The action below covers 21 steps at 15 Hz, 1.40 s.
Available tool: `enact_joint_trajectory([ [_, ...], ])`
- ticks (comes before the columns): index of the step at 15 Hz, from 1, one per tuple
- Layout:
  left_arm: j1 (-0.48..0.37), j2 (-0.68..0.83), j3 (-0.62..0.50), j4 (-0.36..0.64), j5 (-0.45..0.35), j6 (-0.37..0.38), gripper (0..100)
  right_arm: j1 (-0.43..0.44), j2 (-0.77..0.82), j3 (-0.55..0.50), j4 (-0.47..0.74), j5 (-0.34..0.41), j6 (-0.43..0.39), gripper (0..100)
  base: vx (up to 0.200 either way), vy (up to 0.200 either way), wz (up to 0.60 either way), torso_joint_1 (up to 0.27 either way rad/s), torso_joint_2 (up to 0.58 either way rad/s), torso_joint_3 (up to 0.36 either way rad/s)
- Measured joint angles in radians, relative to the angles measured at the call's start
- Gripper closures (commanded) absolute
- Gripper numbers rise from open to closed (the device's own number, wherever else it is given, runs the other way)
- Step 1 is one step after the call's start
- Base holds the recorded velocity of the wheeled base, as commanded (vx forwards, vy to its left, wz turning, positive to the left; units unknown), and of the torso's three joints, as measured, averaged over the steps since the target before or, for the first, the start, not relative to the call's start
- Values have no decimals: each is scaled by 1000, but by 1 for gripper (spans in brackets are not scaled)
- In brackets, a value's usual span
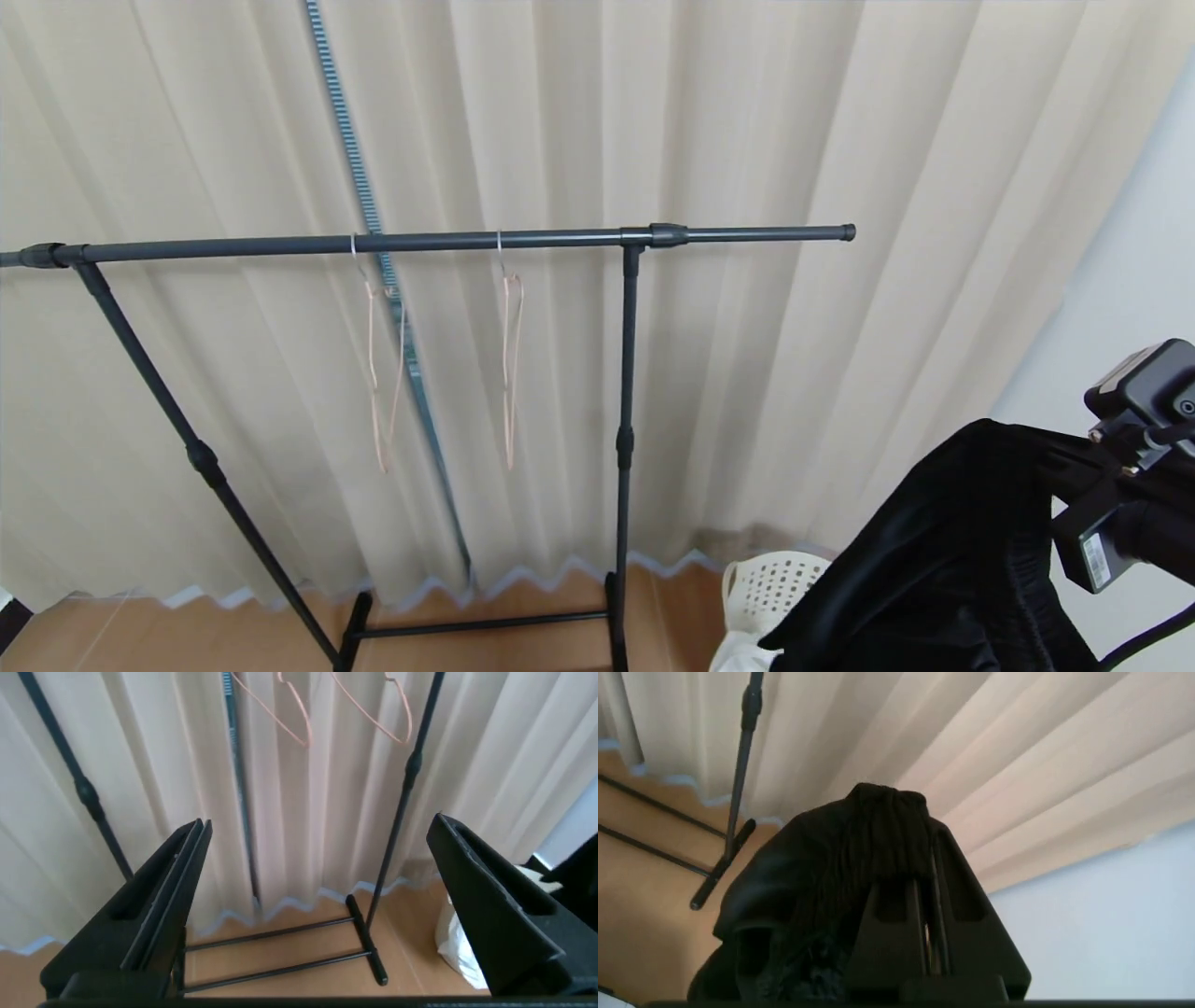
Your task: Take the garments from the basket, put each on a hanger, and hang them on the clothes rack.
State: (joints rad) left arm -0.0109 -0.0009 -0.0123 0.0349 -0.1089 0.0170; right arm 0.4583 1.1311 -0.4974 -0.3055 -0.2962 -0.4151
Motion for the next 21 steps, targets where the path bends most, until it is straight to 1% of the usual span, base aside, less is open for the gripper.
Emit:
enact_joint_trajectory([
  [5, 1, 0, 0, 0, 0, 0, 0, 0, 0, 2, -1, 0, 0, 100, -200, 200, 0, 3, 2, 0],
  [11, 1, 0, 0, 0, 0, 1, 0, 0, -6, 6, 0, 3, -2, 100, -200, 0, 0, -6, 2, 5],
  [21, 0, 0, 0, 0, -2, 3, 0, 0, -9, 6, -1, 3, -2, 100, 0, 0, 0, 0, 0, 0],
])
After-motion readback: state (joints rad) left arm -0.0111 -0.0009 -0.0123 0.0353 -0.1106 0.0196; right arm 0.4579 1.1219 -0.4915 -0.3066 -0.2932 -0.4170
